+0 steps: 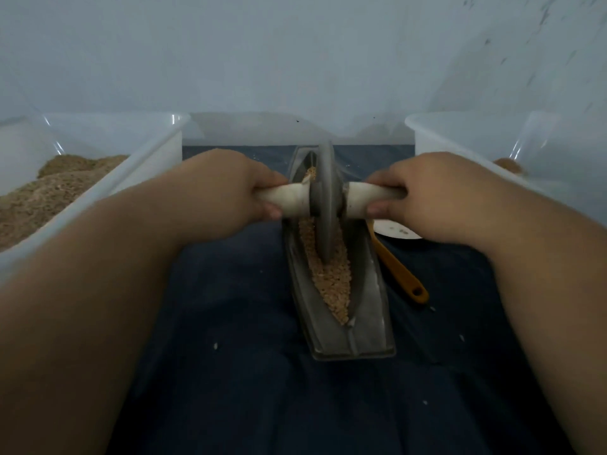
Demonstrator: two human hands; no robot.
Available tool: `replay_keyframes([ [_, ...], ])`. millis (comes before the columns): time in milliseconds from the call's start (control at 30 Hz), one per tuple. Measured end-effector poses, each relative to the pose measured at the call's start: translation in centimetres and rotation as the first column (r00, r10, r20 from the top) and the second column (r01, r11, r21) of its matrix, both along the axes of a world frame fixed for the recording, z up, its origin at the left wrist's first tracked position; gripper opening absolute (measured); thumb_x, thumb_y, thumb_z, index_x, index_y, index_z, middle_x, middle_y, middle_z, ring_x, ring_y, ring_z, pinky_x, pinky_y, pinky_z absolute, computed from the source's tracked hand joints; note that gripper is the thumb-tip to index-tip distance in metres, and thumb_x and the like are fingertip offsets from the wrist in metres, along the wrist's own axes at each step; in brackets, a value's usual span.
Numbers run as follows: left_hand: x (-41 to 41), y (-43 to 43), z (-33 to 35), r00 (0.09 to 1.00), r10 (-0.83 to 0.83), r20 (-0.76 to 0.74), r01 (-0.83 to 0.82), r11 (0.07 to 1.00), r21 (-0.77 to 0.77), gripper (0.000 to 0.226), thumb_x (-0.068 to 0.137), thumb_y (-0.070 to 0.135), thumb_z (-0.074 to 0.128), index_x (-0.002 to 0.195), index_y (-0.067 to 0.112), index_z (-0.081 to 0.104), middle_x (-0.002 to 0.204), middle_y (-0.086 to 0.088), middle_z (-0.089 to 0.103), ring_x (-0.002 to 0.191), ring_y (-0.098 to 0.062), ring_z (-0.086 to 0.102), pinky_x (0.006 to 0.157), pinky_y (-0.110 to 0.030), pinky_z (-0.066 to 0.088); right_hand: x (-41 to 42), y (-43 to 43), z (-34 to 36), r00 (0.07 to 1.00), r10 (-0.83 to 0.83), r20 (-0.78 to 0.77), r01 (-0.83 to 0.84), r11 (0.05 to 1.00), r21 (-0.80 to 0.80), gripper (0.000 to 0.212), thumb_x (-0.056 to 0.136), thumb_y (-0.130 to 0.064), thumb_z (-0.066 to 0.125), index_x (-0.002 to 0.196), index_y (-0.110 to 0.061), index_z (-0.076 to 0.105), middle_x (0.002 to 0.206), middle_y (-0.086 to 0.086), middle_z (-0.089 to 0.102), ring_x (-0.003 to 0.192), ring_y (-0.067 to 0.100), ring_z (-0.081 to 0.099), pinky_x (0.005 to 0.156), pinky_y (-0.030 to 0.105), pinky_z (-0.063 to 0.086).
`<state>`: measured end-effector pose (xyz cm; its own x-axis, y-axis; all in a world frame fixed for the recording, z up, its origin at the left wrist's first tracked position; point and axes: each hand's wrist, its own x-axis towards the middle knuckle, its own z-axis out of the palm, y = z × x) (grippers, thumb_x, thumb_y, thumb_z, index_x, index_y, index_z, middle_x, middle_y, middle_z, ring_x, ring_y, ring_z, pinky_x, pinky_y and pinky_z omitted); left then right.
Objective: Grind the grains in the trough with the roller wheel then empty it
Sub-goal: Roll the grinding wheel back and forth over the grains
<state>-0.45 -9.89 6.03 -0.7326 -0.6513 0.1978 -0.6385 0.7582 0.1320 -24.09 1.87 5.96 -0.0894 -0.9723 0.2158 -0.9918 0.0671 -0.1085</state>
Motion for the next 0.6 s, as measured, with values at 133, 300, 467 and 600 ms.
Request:
replay_keyframes([
  [133, -2.0, -1.7, -3.2, 0.973, 0.182, -0.144, -0.211, 0.952, -0.221, 0.054, 0.096, 0.039, 0.053, 0.146, 0.038, 0.035, 0.143, 0.005, 0.050, 0.135, -0.021, 0.039, 0.115, -0.050, 0.020, -0.9, -3.1, -2.9, 0.997, -0.076, 0.003, 0.074, 0.959, -0.272, 0.054, 0.093, -0.044, 0.059, 0.143, -0.030, 0.047, 0.133, 0.003, 0.057, 0.121, 0.027, 0.050, 0.098, 0.036, 0.037],
  [300, -2.6, -2.2, -4.2, 0.967, 0.183, -0.180, -0.228, 0.935, -0.273, 0.059, 0.098, 0.036, 0.047, 0.152, 0.029, 0.024, 0.150, 0.004, 0.041, 0.144, -0.022, 0.025, 0.119, -0.053, 0.004, -1.4, -4.4, -4.0, 0.995, -0.084, -0.054, 0.060, 0.934, -0.352, 0.053, 0.094, -0.036, 0.057, 0.144, -0.021, 0.045, 0.133, 0.006, 0.058, 0.122, 0.030, 0.049, 0.114, 0.045, 0.021],
  [467, -1.6, -1.2, -2.5, 0.985, 0.152, -0.082, -0.166, 0.963, -0.210, 0.046, 0.091, 0.041, 0.057, 0.135, 0.034, 0.048, 0.126, -0.001, 0.059, 0.113, -0.027, 0.055, 0.097, -0.046, 0.043, -0.4, -2.4, -2.5, 0.996, -0.051, -0.077, 0.027, 0.959, -0.283, 0.044, 0.093, -0.036, 0.059, 0.134, -0.024, 0.054, 0.125, 0.006, 0.061, 0.112, 0.027, 0.053, 0.097, 0.041, 0.038],
  [600, -0.2, 0.1, -0.2, 0.988, 0.074, 0.133, -0.055, 0.988, -0.144, 0.028, 0.083, 0.049, 0.064, 0.109, 0.037, 0.061, 0.095, 0.010, 0.062, 0.085, -0.014, 0.057, 0.074, -0.035, 0.046, 0.4, 0.2, 0.0, 0.994, 0.017, -0.109, -0.025, 0.997, -0.068, 0.031, 0.091, -0.047, 0.055, 0.119, -0.034, 0.060, 0.100, -0.005, 0.059, 0.089, 0.016, 0.055, 0.070, 0.033, 0.044],
])
